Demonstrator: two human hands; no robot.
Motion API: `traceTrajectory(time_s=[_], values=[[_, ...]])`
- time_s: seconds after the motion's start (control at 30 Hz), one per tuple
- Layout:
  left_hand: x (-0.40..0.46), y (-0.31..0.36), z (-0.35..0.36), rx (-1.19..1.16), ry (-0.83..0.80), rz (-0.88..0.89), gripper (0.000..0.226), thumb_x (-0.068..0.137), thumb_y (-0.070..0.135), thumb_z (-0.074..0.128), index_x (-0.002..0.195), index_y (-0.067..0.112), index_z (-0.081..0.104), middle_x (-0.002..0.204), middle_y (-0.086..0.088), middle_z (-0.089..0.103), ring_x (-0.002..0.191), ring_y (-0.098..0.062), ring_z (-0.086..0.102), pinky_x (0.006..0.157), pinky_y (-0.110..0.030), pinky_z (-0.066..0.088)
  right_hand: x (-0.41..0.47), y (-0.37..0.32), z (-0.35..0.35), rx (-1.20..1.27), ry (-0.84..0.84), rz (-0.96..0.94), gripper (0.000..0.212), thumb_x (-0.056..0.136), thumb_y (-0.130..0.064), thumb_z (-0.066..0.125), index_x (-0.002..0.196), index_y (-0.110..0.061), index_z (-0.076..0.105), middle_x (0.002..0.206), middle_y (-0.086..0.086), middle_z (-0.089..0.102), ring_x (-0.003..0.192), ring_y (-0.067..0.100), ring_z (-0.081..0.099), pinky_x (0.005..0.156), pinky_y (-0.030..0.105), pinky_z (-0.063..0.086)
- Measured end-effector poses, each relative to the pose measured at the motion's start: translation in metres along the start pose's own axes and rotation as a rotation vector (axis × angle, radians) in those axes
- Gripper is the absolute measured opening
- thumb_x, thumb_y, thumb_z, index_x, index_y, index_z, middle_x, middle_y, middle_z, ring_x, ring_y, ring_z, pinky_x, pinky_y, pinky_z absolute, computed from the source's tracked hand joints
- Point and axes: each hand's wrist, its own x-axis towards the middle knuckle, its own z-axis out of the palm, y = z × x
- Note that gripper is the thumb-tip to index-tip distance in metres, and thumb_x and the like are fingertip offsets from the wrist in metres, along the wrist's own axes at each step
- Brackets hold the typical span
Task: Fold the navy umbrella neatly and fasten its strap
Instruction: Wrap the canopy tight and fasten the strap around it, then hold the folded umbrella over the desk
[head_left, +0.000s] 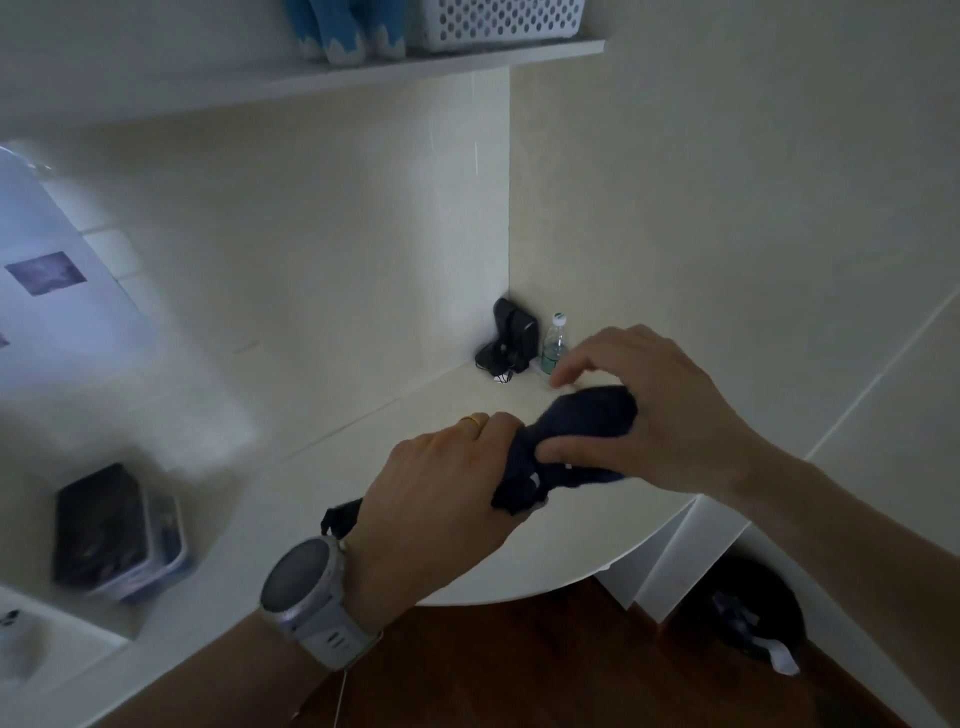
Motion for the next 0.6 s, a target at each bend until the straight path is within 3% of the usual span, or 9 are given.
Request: traceTrajectory(time_s=[0.1,0.2,0.27,0.33,0.4,0.47,0.53,0.6], values=[[0.006,0.002,0.006,-0.363,-0.057,-0.264,0.043,0.088,0.055,0.069,0.120,0.031,0.056,0.096,0.011,0.071,0.080,-0.010,0.067,0.072,-0.033,0.057,0.002,-0.002,0.011,-0.101,0.260,0.130,0.069,0.071,-0.069,0.072,0.126,-0.028,0.062,0.129,-0.003,0.061,0.124,0.022,0.050,0.107,0.042,0.042],[0.013,0.009,0.010,-0.995,-0.032,-0.578,0.027,0.091,0.032,0.075,0.111,0.020,0.060,0.084,-0.003,0.076,0.069,-0.018,0.070,0.071,-0.047,0.061,-0.009,-0.012,0.022,0.391,0.471,0.486,0.073,0.079,-0.060,0.074,0.140,-0.029,0.048,0.139,-0.005,0.053,0.129,0.017,0.051,0.103,0.032,0.045],[0.018,0.013,0.016,-1.453,0.021,-0.782,0.030,0.092,0.020,0.075,0.120,0.022,0.063,0.104,-0.007,0.078,0.089,-0.024,0.075,0.081,-0.046,0.062,-0.025,-0.027,0.041,0.795,0.308,0.704,0.080,0.071,-0.059,0.075,0.140,-0.033,0.042,0.134,-0.005,0.056,0.119,0.014,0.061,0.089,0.025,0.054],[0.025,0.014,0.024,-1.736,0.119,-0.838,0.046,0.087,0.019,0.075,0.130,0.027,0.060,0.124,-0.003,0.074,0.111,-0.025,0.070,0.090,-0.039,0.058,-0.040,-0.044,0.067,0.957,-0.025,0.753,0.094,0.064,-0.050,0.082,0.143,-0.038,0.033,0.132,-0.005,0.059,0.108,0.008,0.067,0.077,0.021,0.057],[0.028,0.015,0.026,-1.860,0.183,-0.885,0.062,0.076,0.027,0.075,0.135,0.023,0.058,0.127,-0.003,0.072,0.114,-0.025,0.068,0.088,-0.036,0.057,-0.045,-0.050,0.089,0.965,-0.146,0.718,0.089,0.074,-0.037,0.087,0.143,-0.039,0.032,0.122,-0.005,0.067,0.089,0.005,0.073,0.069,0.021,0.057],[0.025,0.014,0.021,-1.843,0.170,-0.865,0.066,0.072,0.034,0.076,0.134,0.021,0.061,0.123,-0.002,0.076,0.113,-0.022,0.070,0.088,-0.032,0.056,-0.044,-0.048,0.098,1.012,-0.091,0.687,0.061,0.088,-0.022,0.079,0.137,-0.029,0.043,0.088,-0.001,0.074,0.057,0.013,0.067,0.054,0.025,0.052],[0.024,0.005,0.013,-1.769,0.111,-0.799,0.057,0.074,0.043,0.075,0.127,0.024,0.067,0.122,0.004,0.077,0.116,-0.017,0.069,0.094,-0.031,0.055,-0.046,-0.045,0.095,1.056,-0.051,0.624,0.040,0.094,-0.016,0.073,0.129,-0.020,0.053,0.056,0.001,0.059,0.039,0.017,0.047,0.043,0.030,0.043],[0.030,-0.011,0.007,-1.849,0.111,-0.779,0.047,0.081,0.047,0.071,0.120,0.020,0.072,0.125,-0.007,0.076,0.119,-0.026,0.069,0.106,-0.043,0.051,-0.049,-0.044,0.085,1.172,-0.103,0.585,0.032,0.096,-0.015,0.071,0.125,-0.025,0.061,0.051,0.005,0.049,0.036,0.018,0.038,0.040,0.029,0.038]])
